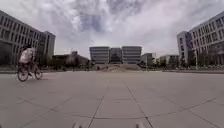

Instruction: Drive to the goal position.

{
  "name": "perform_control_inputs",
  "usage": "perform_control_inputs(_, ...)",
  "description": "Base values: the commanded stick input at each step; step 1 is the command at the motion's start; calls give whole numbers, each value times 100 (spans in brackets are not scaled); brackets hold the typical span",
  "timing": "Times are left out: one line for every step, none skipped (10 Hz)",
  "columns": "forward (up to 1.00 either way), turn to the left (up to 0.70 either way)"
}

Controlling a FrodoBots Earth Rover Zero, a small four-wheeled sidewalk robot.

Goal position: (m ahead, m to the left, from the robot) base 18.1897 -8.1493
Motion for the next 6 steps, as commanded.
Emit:
perform_control_inputs(0,0)
perform_control_inputs(0,0)
perform_control_inputs(30,0)
perform_control_inputs(55,0)
perform_control_inputs(70,0)
perform_control_inputs(70,0)
